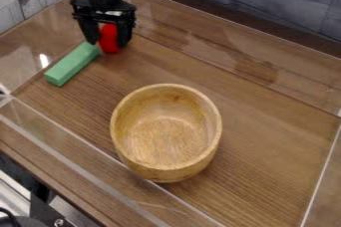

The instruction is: Move the red fruit to the right

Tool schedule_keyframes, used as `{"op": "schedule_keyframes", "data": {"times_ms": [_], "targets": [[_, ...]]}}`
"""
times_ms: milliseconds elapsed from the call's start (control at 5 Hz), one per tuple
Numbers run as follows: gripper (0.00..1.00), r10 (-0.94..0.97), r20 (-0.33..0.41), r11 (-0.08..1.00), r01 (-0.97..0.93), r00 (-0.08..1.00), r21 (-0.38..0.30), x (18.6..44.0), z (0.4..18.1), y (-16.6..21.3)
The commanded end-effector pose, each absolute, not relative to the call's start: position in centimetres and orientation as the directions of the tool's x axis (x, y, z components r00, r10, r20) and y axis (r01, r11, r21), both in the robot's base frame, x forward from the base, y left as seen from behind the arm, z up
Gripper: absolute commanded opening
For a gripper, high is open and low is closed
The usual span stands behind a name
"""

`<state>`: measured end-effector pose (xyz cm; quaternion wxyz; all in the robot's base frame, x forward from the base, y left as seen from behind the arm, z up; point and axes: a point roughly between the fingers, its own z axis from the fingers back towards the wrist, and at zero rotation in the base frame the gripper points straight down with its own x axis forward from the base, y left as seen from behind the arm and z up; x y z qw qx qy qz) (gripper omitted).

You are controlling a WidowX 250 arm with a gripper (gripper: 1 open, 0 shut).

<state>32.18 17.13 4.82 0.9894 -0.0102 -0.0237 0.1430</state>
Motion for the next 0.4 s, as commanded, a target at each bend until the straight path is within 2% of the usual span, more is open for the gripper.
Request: {"op": "schedule_keyframes", "data": {"times_ms": [0, 200], "targets": [[1.0, 0.302, 0.11, 0.953, -0.302, 0.947, -0.014, 32.52, 6.92, 17.84], [0.0, 0.308, 0.111, 0.951, -0.308, 0.945, -0.014, 32.55, 7.04, 17.78]]}}
